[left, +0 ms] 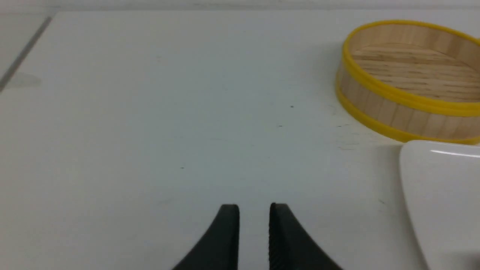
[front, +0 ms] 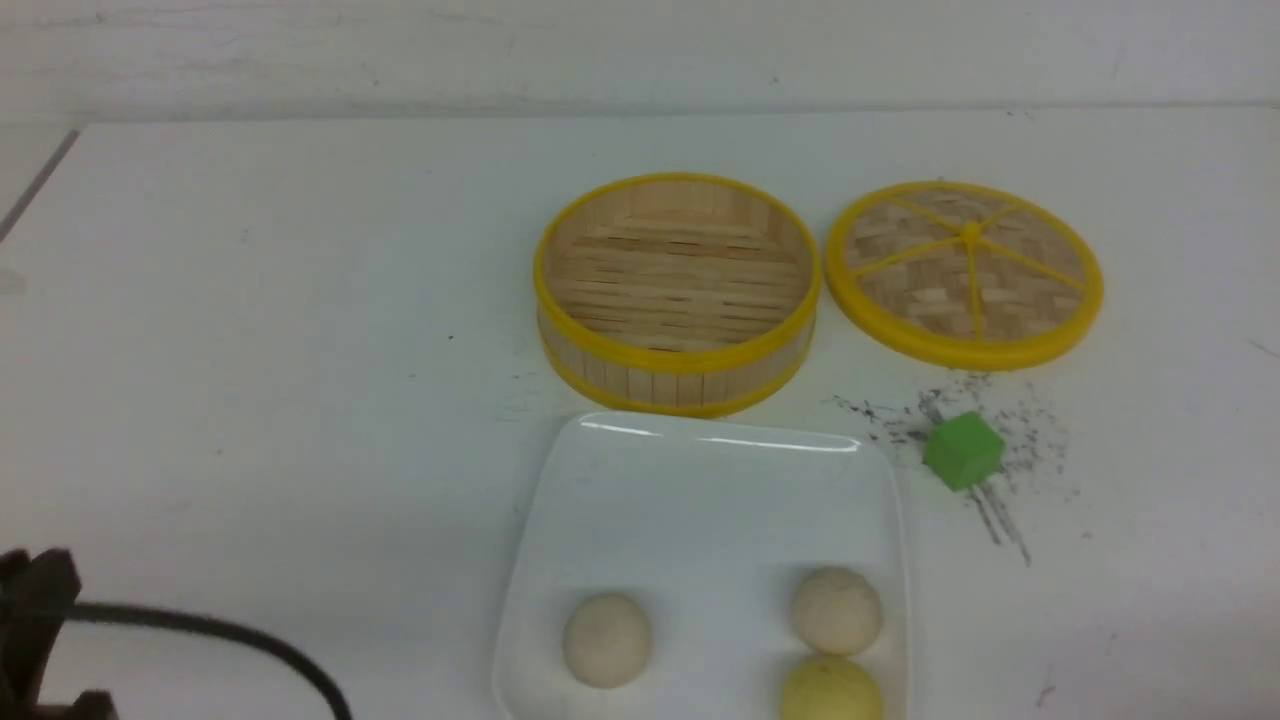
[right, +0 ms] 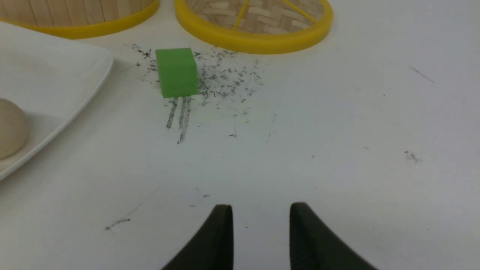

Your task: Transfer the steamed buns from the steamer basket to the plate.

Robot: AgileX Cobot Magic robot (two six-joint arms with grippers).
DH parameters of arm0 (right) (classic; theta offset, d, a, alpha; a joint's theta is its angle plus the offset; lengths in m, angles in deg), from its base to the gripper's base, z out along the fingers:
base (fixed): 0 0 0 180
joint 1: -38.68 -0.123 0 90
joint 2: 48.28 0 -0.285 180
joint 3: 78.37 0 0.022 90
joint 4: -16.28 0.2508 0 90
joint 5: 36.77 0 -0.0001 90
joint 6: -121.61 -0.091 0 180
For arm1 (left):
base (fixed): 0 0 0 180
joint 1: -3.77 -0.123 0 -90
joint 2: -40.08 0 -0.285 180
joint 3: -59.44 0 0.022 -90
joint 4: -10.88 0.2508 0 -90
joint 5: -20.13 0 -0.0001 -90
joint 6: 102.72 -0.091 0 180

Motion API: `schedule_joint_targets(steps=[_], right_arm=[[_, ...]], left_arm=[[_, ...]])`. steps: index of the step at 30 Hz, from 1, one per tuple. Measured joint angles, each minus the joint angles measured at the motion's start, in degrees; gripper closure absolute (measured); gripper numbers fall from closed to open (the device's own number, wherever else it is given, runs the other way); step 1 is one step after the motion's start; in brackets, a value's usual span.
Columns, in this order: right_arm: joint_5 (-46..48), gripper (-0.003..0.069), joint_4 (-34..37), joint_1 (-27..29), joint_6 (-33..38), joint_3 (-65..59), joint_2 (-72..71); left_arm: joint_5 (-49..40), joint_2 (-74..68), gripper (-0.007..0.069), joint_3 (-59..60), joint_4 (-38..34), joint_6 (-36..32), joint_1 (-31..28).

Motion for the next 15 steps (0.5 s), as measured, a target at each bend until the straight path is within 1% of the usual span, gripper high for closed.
schedule_joint_targets(steps=[3, 6, 10, 13, 15], right_arm=[[0.0, 0.0419, 0.0, 0.11, 0.0, 0.0, 0.0], [0.05, 0.0419, 0.0, 0.18, 0.0, 0.0, 0.0], [0.05, 0.0419, -0.06, 0.18, 0.0, 0.0, 0.0], [0.05, 0.0419, -0.06, 0.18, 0.0, 0.0, 0.0], [0.05, 0.0419, 0.0, 0.18, 0.0, 0.0, 0.0]], left_arm=[[6.33, 9.88, 0.0467, 10.31, -1.97, 0.3, -4.43], [8.94, 12.61, 0.0464, 14.45, -4.13, 0.3, -6.09], [6.99, 13.17, 0.0461, 14.98, -3.88, -0.06, -6.33], [3.22, 13.88, 0.0455, 14.98, -2.74, -0.06, -6.33], [-1.09, 15.06, 0.0449, 14.98, -2.13, -0.06, -6.4]])
